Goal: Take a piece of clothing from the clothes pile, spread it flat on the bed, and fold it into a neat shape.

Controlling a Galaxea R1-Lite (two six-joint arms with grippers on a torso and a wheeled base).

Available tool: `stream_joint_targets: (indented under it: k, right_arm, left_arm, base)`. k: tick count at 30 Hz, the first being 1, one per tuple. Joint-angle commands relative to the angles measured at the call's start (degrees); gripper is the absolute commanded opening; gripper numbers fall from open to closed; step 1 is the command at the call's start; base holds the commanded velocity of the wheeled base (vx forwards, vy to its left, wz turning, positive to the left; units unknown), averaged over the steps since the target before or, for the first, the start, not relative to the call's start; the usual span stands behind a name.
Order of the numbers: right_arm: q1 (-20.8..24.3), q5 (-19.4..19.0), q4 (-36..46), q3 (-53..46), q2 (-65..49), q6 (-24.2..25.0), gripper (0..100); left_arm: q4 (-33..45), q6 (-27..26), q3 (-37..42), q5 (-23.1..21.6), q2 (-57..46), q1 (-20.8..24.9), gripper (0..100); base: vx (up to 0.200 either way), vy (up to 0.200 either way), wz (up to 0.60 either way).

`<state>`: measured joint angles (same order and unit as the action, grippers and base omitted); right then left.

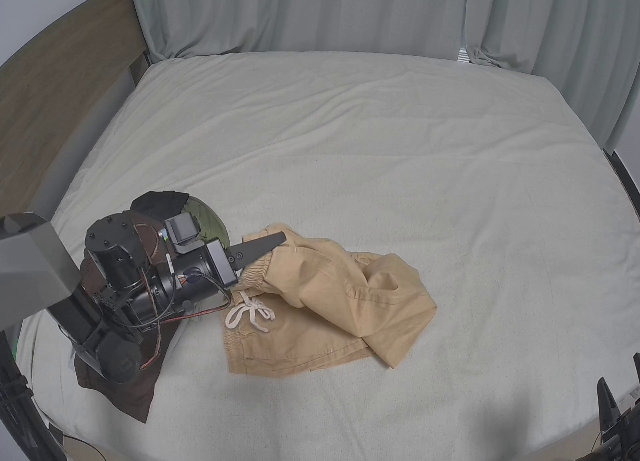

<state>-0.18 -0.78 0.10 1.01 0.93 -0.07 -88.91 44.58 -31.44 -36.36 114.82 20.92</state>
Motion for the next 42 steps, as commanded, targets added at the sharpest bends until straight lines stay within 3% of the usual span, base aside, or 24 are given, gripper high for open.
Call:
stream_joint_targets:
  k: [1,16,27,31,34,38,42]
  right_arm:
    - [0.01,-0.10,-0.01,-0.92,-0.93,-0.01,100]
    - [0.01,-0.10,-0.10,-0.92,-0.93,-0.19,100]
    - [0.01,-0.27,-0.45,-1.01,-0.93,-0.63,100]
    - [0.01,-0.80,-11.17,4.88,1.45,-1.07,100]
    - [0.53,-1.07,-11.70,11.20,9.44,-0.98,100]
    - [5.46,-3.35,-11.79,14.37,20.61,1.39,100]
    - [11.61,-6.34,-12.58,17.36,30.36,7.46,100]
  left_arm:
    - [-0.04,-3.54,-0.11,-0.11,6.11,-2.29,0]
    - [-0.04,-3.36,-4.33,0.33,7.61,-8.53,0]
    - [-0.04,-3.36,-4.42,0.42,7.26,-8.17,0]
    - [-0.13,-3.36,-4.42,0.59,7.17,-8.09,0]
    - [-0.13,-3.36,-4.51,0.59,7.17,-8.26,0]
    - [-0.13,-3.36,-4.51,0.59,6.99,-8.35,0]
    - [-0.13,-3.45,-4.51,0.59,6.99,-8.44,0]
  base:
    - [0.000,0.000,0.00]
    - [0.000,0.000,0.00]
    - [0.000,0.000,0.00]
    - [0.000,0.000,0.00]
    - [0.000,0.000,0.00]
    - [0.000,0.000,0.00]
    - [0.000,0.000,0.00]
